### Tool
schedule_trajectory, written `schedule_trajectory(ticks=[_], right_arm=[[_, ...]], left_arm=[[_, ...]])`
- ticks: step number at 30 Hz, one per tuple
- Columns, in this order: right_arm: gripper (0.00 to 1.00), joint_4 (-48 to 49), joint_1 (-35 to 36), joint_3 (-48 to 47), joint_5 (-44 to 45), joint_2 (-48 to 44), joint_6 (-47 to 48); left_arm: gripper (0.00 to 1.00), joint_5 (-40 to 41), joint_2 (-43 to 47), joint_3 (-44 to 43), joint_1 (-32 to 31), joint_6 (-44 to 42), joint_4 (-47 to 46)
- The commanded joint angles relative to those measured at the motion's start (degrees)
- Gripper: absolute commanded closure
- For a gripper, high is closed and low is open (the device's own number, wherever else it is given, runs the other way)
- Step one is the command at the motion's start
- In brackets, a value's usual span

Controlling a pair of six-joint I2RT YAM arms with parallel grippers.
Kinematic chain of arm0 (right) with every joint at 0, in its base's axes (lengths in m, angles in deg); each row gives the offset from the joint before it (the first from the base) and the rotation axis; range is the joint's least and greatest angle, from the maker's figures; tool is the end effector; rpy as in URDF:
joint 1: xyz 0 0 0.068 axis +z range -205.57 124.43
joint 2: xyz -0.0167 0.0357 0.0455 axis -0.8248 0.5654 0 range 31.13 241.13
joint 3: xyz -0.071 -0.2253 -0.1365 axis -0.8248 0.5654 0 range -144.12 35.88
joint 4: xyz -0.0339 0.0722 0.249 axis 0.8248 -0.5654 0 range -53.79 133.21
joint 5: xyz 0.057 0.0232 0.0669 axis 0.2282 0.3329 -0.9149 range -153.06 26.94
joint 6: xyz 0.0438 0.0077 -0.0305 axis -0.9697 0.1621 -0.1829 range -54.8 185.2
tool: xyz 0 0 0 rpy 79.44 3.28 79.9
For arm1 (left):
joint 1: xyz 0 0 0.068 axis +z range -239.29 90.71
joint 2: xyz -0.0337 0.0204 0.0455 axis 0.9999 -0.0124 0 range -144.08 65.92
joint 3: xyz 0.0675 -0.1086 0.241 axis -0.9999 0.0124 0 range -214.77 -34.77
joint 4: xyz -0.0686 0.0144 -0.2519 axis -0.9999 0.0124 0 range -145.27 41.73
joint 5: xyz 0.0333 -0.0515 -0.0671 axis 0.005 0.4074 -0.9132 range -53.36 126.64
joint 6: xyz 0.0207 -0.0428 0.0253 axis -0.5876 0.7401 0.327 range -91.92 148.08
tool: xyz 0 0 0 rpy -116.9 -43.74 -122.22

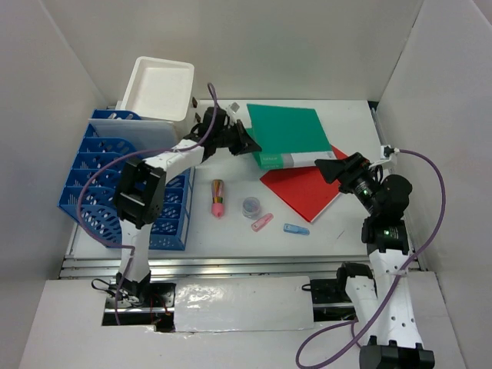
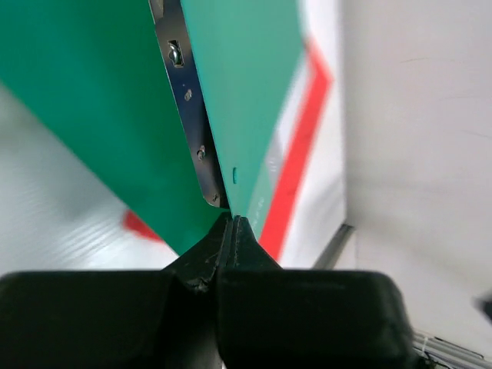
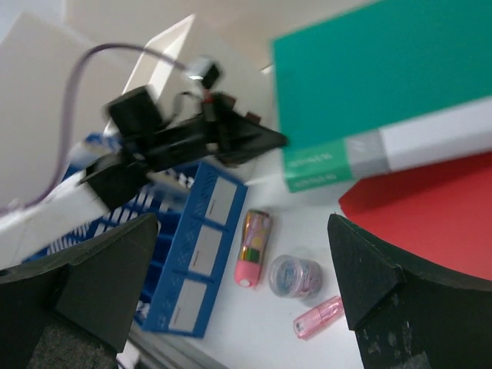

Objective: Organize the desk

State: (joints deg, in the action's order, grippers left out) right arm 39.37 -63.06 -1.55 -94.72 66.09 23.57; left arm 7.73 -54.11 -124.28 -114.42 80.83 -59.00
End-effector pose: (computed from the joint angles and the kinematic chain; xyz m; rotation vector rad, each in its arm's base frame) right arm 0.1513 -0.0010 0.3329 0.2629 1.6450 0.8954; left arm 0.4340 -0.2226 0.2220 -0.1891 2.2525 -1.3114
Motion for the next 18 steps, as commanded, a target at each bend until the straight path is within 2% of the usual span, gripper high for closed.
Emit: schedule_trajectory(ticks=[1, 4, 7, 12, 18], right_arm=[[0.00, -0.99, 0.19, 0.86, 9.83, 1.34, -4.94], [0.00, -1.09, 0.28, 4.27, 14.86, 0.73, -9.94], [0.00, 1.28, 0.19, 7.97, 15.84, -0.50, -15.56], [0.00, 13.47, 0.19, 15.27, 12.59, -1.74, -26.12], [0.00, 15.60, 0.28, 15.72, 10.92, 1.95, -24.99]], left_arm=[[1.00, -1.59, 7.25, -4.96, -0.36, 1.03, 0.38], [1.00, -2.47, 9.28, -5.84, -0.54, 2.70, 0.39], [1.00, -3.78, 10.34, -7.16, -0.89, 3.93, 0.39], [1.00, -6.17, 12.01, -10.67, -2.82, 3.94, 1.43], [1.00, -3.88, 13.41, -14.81, -4.40, 1.21, 7.24]])
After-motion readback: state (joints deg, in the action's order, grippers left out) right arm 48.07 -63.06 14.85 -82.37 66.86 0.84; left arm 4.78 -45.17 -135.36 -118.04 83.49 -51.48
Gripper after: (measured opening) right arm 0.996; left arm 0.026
